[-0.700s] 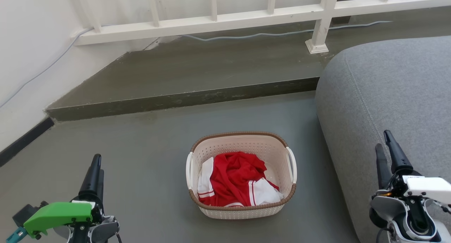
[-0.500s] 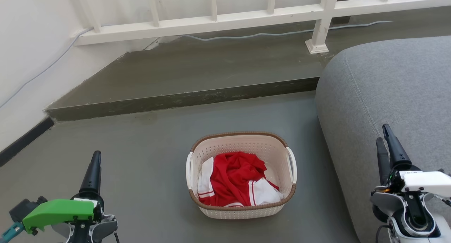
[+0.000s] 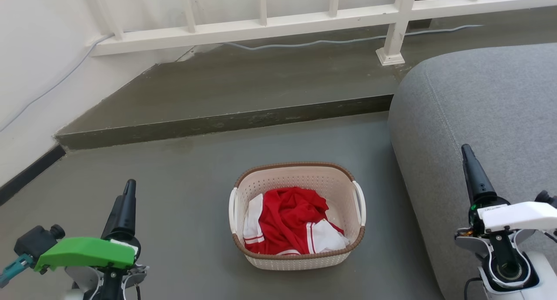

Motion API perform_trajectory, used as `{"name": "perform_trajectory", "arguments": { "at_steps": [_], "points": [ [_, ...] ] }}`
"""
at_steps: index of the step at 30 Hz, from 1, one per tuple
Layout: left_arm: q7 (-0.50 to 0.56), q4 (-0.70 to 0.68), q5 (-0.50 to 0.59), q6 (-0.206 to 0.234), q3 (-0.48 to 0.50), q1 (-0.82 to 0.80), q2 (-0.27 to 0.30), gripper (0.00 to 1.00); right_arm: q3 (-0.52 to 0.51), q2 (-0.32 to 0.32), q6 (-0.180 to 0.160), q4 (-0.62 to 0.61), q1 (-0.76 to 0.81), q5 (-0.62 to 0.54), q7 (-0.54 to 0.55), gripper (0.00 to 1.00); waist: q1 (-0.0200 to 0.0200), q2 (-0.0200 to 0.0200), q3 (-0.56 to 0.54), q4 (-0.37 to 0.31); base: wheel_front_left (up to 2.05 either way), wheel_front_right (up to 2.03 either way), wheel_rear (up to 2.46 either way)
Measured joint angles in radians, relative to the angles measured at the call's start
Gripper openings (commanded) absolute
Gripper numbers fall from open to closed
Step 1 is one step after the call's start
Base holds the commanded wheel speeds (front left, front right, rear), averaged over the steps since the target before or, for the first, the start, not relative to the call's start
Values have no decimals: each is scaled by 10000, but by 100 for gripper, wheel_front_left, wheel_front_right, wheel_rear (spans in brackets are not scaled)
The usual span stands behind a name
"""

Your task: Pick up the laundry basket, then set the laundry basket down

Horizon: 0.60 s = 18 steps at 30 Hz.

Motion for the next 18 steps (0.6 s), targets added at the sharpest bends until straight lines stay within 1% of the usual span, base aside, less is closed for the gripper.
{"name": "perform_trajectory", "arguments": {
  "at_steps": [2,3,4,5,6,13,16,18],
  "points": [
    [-90,-6,370,59,-157,-1,94,100,119,-113,0,-44,-25,-382,-67,100,0,0,2,-2,0,0,0],
    [-90,-6,370,59,-157,-1,94,100,119,-113,0,-44,-25,-382,-67,100,0,0,2,-2,0,0,0],
    [-142,-10,817,121,-297,-3,201,100,196,-199,0,-63,-55,-688,-128,100,0,0,4,-4,0,0,0],
    [-142,-10,817,121,-297,-3,201,100,196,-199,0,-63,-55,-688,-128,100,0,0,4,-4,0,0,0],
    [-207,-21,1248,222,-395,-7,257,100,314,-247,0,-81,-79,-1068,-238,100,0,0,5,-3,0,0,0],
    [-451,-69,2558,566,-746,-27,399,100,765,-587,-107,-207,-229,-2435,-456,100,0,0,18,4,0,0,0],
    [-535,-96,3083,771,-882,-36,470,100,1007,-700,-255,-209,-241,-3033,-546,100,0,0,24,10,0,0,0],
    [-619,-159,3392,857,-938,-40,472,100,1127,-842,-430,-207,-255,-3524,-654,100,0,0,26,15,0,0,0]
  ]
}}
